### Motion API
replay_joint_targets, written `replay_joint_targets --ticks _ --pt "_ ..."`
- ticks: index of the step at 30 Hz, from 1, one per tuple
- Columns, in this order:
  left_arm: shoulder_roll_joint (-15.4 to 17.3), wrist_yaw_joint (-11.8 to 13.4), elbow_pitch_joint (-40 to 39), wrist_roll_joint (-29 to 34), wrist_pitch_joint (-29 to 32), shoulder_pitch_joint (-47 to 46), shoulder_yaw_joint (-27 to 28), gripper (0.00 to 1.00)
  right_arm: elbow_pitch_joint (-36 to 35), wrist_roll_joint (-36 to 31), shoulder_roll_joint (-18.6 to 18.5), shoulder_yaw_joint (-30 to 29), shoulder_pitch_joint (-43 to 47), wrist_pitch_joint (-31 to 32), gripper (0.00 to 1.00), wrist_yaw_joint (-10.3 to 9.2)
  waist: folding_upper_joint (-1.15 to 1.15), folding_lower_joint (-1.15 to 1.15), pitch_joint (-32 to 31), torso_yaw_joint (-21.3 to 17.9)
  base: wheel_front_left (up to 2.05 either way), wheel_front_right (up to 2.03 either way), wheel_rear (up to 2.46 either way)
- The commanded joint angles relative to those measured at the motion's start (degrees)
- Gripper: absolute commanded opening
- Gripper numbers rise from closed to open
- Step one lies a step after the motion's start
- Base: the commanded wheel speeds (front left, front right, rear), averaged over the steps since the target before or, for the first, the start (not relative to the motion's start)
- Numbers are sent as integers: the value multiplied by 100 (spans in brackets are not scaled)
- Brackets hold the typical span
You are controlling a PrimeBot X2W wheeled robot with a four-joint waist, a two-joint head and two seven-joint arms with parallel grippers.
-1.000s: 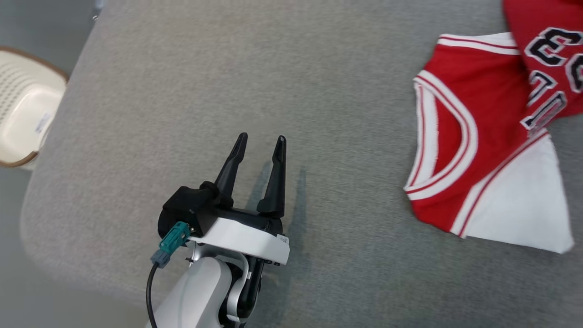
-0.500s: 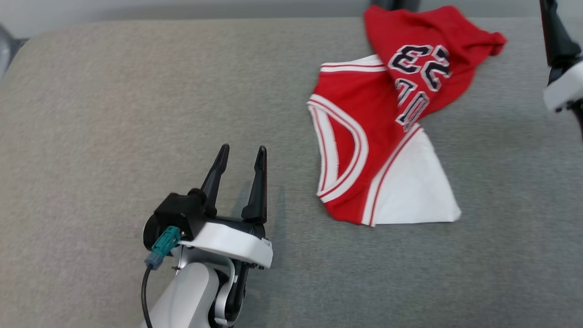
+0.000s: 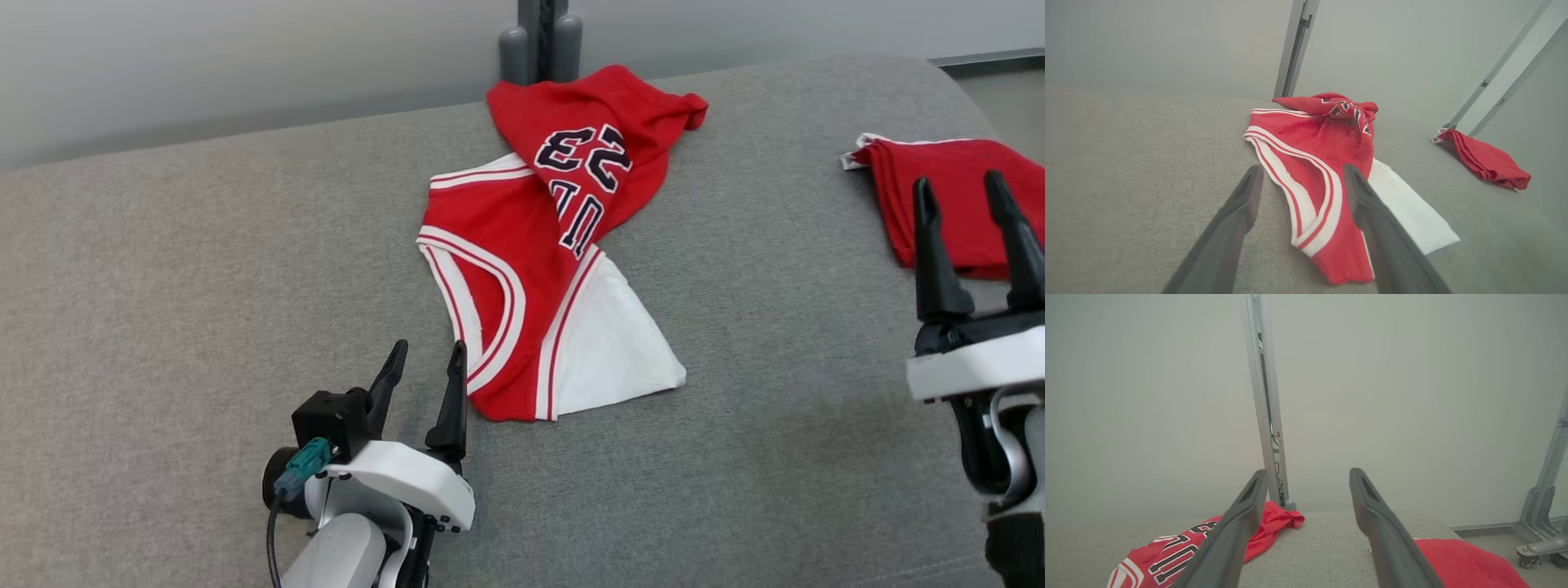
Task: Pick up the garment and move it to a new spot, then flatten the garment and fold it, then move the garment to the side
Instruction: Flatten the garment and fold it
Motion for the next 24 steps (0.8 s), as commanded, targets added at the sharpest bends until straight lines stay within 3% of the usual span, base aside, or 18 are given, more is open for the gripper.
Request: replay_joint_targets --ticks 1,8,15,24 --pt "24 -40 55 -113 -25 44 -4 100 -100 -78 53 -71 150 -27 100 -2 0 0 -108 -185 0 0 0" --pt "28 23 846 -555 -26 -188 -280 100 -515 -255 431 -327 726 -29 100 -2 0 0 -91 -487 0 0 0" --pt "27 244 1492 -936 -4 -466 -522 100 -615 -278 496 -346 814 -29 100 -2 0 0 -57 -620 0 0 0" --pt "28 246 1839 -1321 33 -745 -900 100 -665 -239 538 -335 760 -29 100 -2 0 0 31 -694 0 0 0"
